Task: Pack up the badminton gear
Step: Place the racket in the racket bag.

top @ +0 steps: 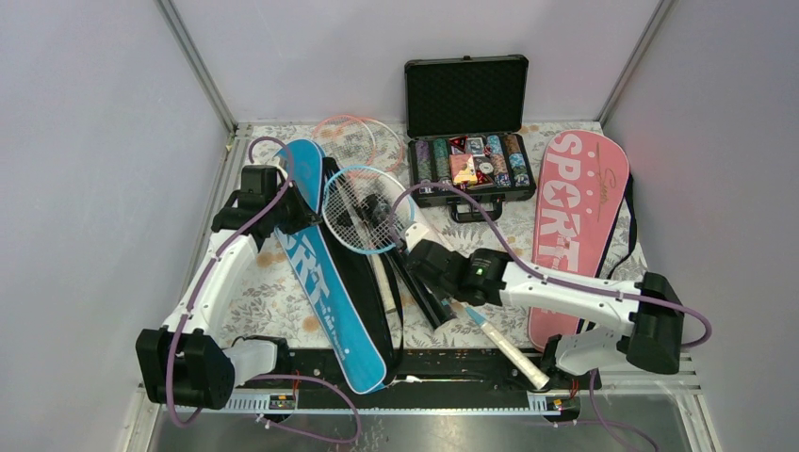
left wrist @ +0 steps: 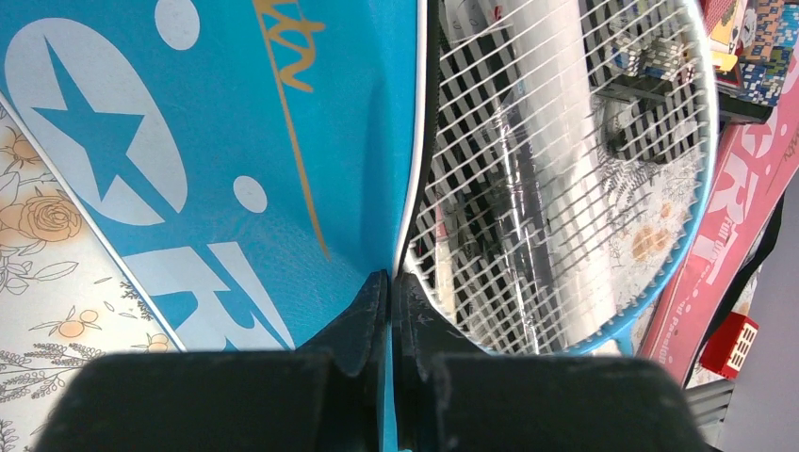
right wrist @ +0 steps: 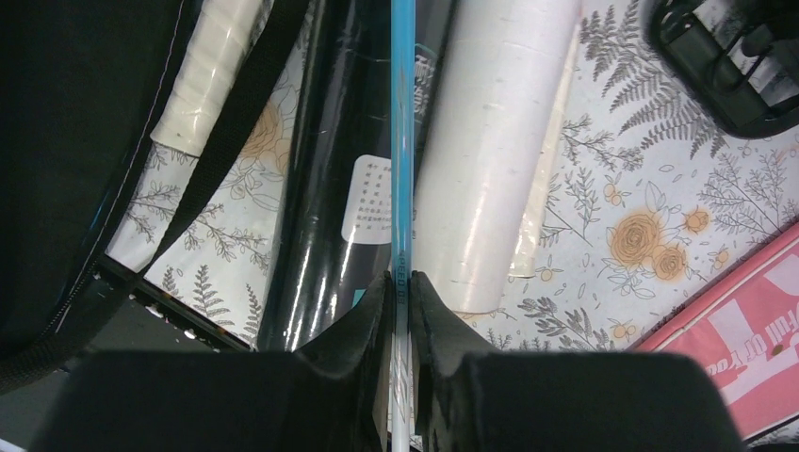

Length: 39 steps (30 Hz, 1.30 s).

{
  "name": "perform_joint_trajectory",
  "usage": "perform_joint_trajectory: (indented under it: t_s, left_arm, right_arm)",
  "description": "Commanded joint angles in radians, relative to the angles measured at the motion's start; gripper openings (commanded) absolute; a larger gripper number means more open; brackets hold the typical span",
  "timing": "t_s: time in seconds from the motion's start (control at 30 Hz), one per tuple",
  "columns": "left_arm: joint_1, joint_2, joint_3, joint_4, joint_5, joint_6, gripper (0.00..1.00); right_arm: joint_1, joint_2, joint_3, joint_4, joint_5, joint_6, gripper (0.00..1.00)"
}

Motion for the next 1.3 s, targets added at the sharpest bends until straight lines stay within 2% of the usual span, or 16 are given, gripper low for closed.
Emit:
perform_joint_trajectory:
  t_s: [0.0, 0.17, 0.33, 0.57, 0.63, 0.67, 0.7, 0.87, 1.27]
  left_arm:
    - [0.005, -0.002, 0.035, 0.07, 0.042, -0.007, 0.0]
    - [0.005, -0.007, 0.003, 0.098, 0.061, -0.023, 0.0]
    - [0.006, -0.009, -0.035, 0.126, 0.101, -0.059, 0.0]
    - [0.005, -0.021, -0.071, 0.181, 0.178, -0.137, 0.0]
    - [0.005, -0.019, -0.083, 0.203, 0.198, -0.156, 0.0]
    - [0.005, -0.017, -0.085, 0.208, 0.161, -0.159, 0.0]
    - [0.005, -0.012, -0.087, 0.21, 0.199, -0.16, 0.0]
    - [0.005, -0.003, -0.09, 0.213, 0.218, -0.164, 0.0]
    - [0.004, -0.048, -0.147, 0.242, 0.266, -0.26, 0.0]
  right_arm:
    - [0.047, 0.056, 0.067, 0.014, 0.065, -0.019, 0.0]
    - [0.067, 0.138, 0.155, 0.045, 0.046, 0.017, 0.0]
    - [0.067, 0.226, 0.216, 0.13, 0.094, 0.081, 0.0]
    - [0.067, 0.366, 0.308, 0.349, 0.095, 0.129, 0.0]
    - [0.067, 0.397, 0.314, 0.431, 0.078, 0.112, 0.0]
    - [0.067, 0.409, 0.313, 0.469, 0.069, 0.098, 0.0]
    - [0.067, 0.42, 0.313, 0.499, 0.067, 0.094, 0.0]
    - [0.067, 0.463, 0.303, 0.653, 0.084, 0.073, 0.0]
    - [0.016, 0.626, 0.354, 0.901, 0.103, 0.103, 0.0]
